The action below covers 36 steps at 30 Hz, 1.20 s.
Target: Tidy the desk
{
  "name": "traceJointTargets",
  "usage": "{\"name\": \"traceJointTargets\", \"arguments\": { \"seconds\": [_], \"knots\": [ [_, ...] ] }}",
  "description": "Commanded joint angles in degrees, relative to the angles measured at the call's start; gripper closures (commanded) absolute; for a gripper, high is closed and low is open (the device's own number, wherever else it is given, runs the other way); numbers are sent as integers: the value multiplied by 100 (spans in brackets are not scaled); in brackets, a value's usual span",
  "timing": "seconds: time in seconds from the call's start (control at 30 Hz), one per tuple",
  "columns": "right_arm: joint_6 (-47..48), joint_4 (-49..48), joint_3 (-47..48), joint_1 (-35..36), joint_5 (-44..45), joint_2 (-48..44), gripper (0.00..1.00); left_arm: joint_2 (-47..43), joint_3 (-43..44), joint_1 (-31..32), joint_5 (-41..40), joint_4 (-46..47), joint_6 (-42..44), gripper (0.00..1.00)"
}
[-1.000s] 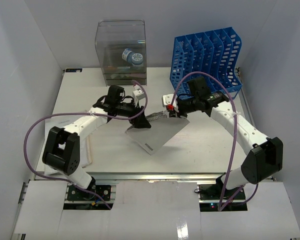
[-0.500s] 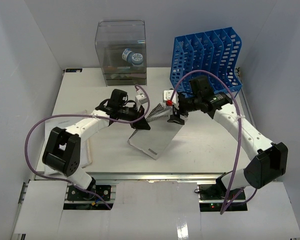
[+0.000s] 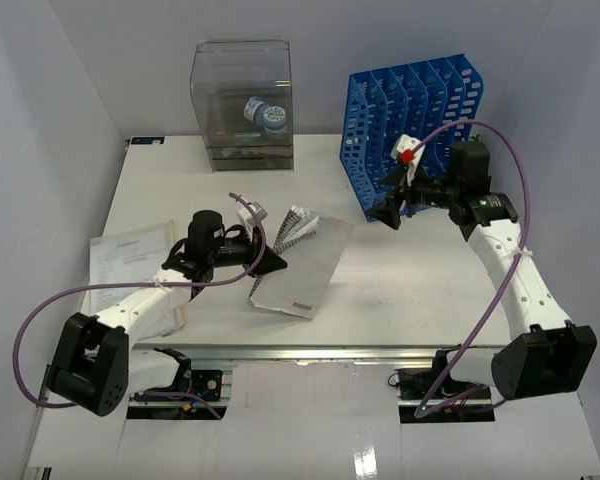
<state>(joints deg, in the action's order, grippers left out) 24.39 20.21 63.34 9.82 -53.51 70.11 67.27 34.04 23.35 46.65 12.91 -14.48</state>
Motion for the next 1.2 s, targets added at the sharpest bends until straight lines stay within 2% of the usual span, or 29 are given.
{"name": "traceJointTargets", "arguments": {
  "seconds": [0.0, 0.07, 0.2, 0.37, 0.53, 0.6, 0.67, 0.77, 0.8, 0.87, 0.9, 0.93, 0.97, 1.07, 1.1, 1.17],
  "knots": [
    [-2256, -2420, -1279, -8, -996, -492, 10, -424, -74, -13, 161, 1541, -729, 100],
    [-2967, -3291, -1746, -6, -957, -636, 10, -489, -65, -11, 194, 1735, -872, 100],
    [-3658, -4181, -2092, 38, -655, -680, 10, -553, 31, -8, 257, 2026, -1113, 100],
    [-3915, -4384, -1961, 333, -253, -499, 10, -472, 306, -5, 412, 2166, -1390, 100],
    [-4540, -5349, -1851, 764, -308, -175, 10, -333, 421, 2, 459, 2404, -1605, 100],
    [-4788, -6066, -1824, 1010, -369, 34, 6, -277, 436, 2, 450, 2556, -1739, 100],
    [-5276, -7196, -1897, 1094, -579, 166, 14, -244, 437, 2, 426, 2655, -1854, 100],
    [-6717, -8999, -1908, 1071, -1155, 680, 68, -253, 469, 2, 340, 2681, -1871, 100],
    [-7116, -9697, -1856, 1053, -1315, 856, 80, -256, 489, 2, 312, 2636, -1845, 100],
    [-7637, -10674, -1777, 988, -1579, 1068, 89, -243, 554, 2, 208, 2402, -1702, 100],
    [-7817, -10858, -1764, 920, -1609, 1071, 91, -228, 585, -2, 90, 2219, -1643, 100],
    [-7866, -10844, -1751, 852, -1612, 1029, 92, -211, 625, -5, -38, 2034, -1581, 97],
    [-7761, -10624, -1737, 806, -1622, 960, 92, -197, 703, 0, -153, 1877, -1475, 86],
    [-6527, -8916, -1668, 658, -1566, 529, 92, -104, 890, 1, -459, 1490, -1256, 63],
    [-5772, -8419, -1582, 633, -1474, 332, 92, -73, 921, -5, -491, 1445, -1237, 50],
    [-4190, -6456, -1238, 627, -1099, 21, 92, -53, 1061, -4, -681, 1284, -1145, 19]
  ]
}}
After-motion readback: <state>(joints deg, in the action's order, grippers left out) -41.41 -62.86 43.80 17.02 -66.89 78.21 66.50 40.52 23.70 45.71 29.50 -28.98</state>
